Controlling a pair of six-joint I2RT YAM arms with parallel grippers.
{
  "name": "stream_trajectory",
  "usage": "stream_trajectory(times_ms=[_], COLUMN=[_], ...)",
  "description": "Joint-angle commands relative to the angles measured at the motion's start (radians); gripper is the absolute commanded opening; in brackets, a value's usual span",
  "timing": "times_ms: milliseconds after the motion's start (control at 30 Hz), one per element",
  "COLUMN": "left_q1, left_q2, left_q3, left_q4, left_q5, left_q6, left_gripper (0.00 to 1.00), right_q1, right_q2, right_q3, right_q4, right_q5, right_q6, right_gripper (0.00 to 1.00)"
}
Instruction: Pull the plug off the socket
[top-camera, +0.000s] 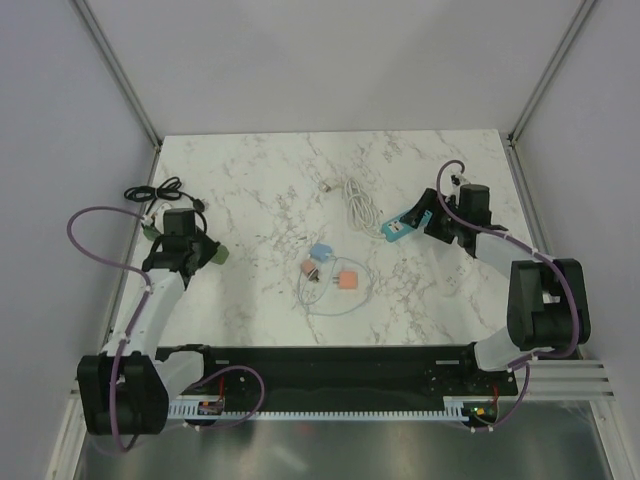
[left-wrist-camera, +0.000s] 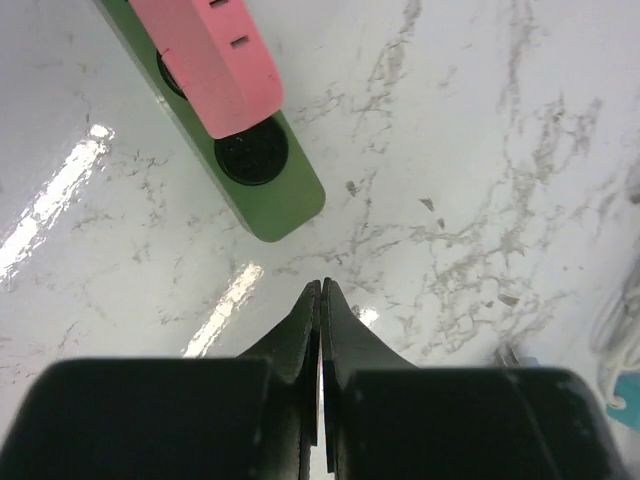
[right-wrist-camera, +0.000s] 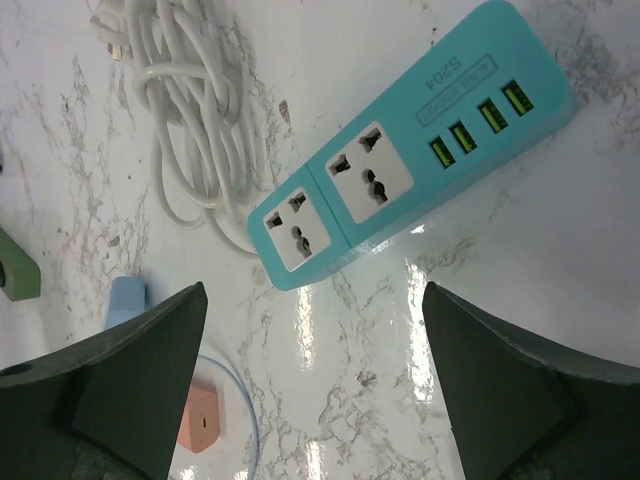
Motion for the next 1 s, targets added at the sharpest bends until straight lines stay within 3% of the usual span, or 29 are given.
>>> stream_trajectory(times_ms=[0, 133, 300, 433, 500, 533, 567, 600, 733, 967], left_q1=[0.001, -0.001, 0.001, -0.001, -0.001, 0.001, 0.001, 0.001, 0.03, 0.068], left_q2=[-0.088, -0.138, -0.113, -0.064, -0.058, -0.058, -0.055, -0.043, 0.002, 0.003], left_q3=[0.035, 0.09, 0.176, 0.257, 0.299, 0.312, 0.351, 0.374, 0.481, 0.535], left_q4=[-0.038, -0.047, -0.016, -0.03, -0.031, -0.031, -0.035, -0.065, -0.127, -0.143], left_q5=[0.038, 0.054, 0.061, 0.059, 0.022, -0.039, -0.076, -0.113, -0.205, -0.253], left_q6=[0.093, 0.162, 0.197, 0.152, 0.136, 0.139, 0.144, 0.147, 0.145, 0.083], left_gripper=[0.02, 0.03, 0.18, 0.34, 0.44, 0.55, 0.83, 0.92, 0.96, 0.98], right_q1=[0.051, 0.126, 0.227, 0.394, 0.456, 0.517, 0.551, 0.586, 0.776, 0.918], right_q2=[-0.064, -0.116, -0.13, -0.087, -0.043, -0.026, 0.009, 0.031, 0.181, 0.491], right_q3=[0.085, 0.147, 0.251, 0.332, 0.359, 0.363, 0.377, 0.391, 0.506, 0.742], right_q4=[-0.082, -0.189, -0.246, -0.212, -0.169, -0.116, -0.097, -0.091, -0.053, 0.032], right_q5=[0.107, 0.226, 0.301, 0.293, 0.263, 0.25, 0.249, 0.252, 0.315, 0.286], right_q6=[-0.102, -0.163, -0.203, -0.242, -0.274, -0.292, -0.311, -0.334, -0.45, -0.571], right_gripper=[0.97, 0.98, 0.98, 0.98, 0.98, 0.98, 0.98, 0.98, 0.98, 0.98])
